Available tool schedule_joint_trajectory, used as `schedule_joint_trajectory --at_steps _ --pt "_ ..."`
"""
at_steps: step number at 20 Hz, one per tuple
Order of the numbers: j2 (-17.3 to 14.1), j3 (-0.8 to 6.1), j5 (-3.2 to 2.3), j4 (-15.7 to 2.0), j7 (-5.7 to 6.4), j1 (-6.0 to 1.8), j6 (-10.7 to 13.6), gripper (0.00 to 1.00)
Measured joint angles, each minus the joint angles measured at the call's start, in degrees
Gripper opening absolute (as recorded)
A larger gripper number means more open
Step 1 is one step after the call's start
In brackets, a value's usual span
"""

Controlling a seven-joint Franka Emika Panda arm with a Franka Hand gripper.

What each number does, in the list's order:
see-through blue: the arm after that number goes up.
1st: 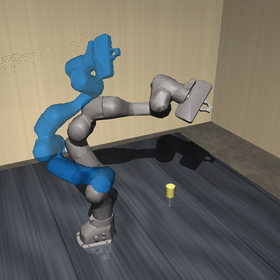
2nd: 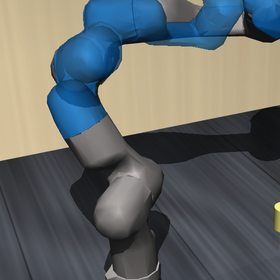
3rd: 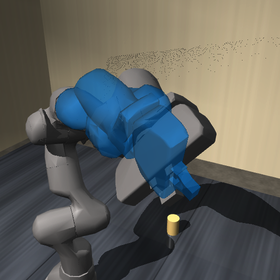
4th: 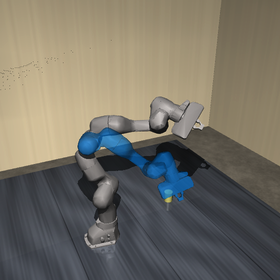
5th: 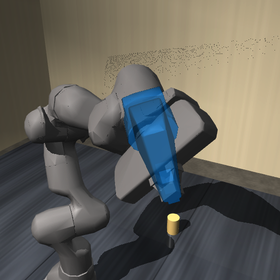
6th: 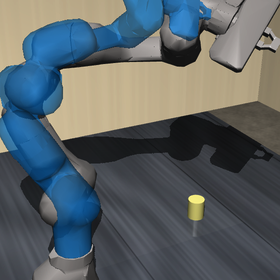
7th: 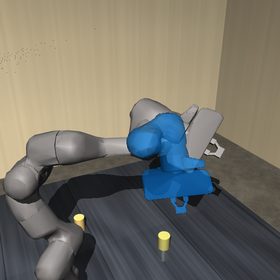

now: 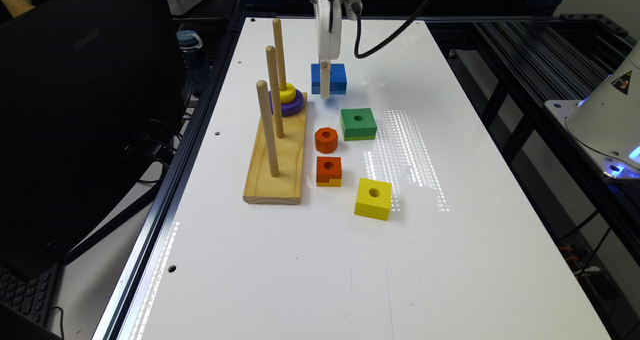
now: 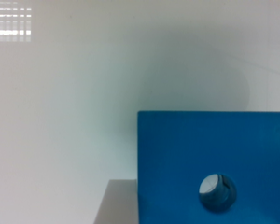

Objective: Pick up blue block.

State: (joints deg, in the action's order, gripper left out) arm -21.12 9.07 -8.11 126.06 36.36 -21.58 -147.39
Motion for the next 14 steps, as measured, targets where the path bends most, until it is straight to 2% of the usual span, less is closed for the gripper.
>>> schedule_joint_trajectory --at_steps 4,8,14 --pt "2.96 0.34 0.72 0.18 -0.12 0.0 2.97 0.0" --pt "3.71 0.36 0.85 0.39 -0.14 -0.01 3.28 0.0" --pt "6.66 0.64 1.32 0.44 -0.22 -0.01 6.1 0.0"
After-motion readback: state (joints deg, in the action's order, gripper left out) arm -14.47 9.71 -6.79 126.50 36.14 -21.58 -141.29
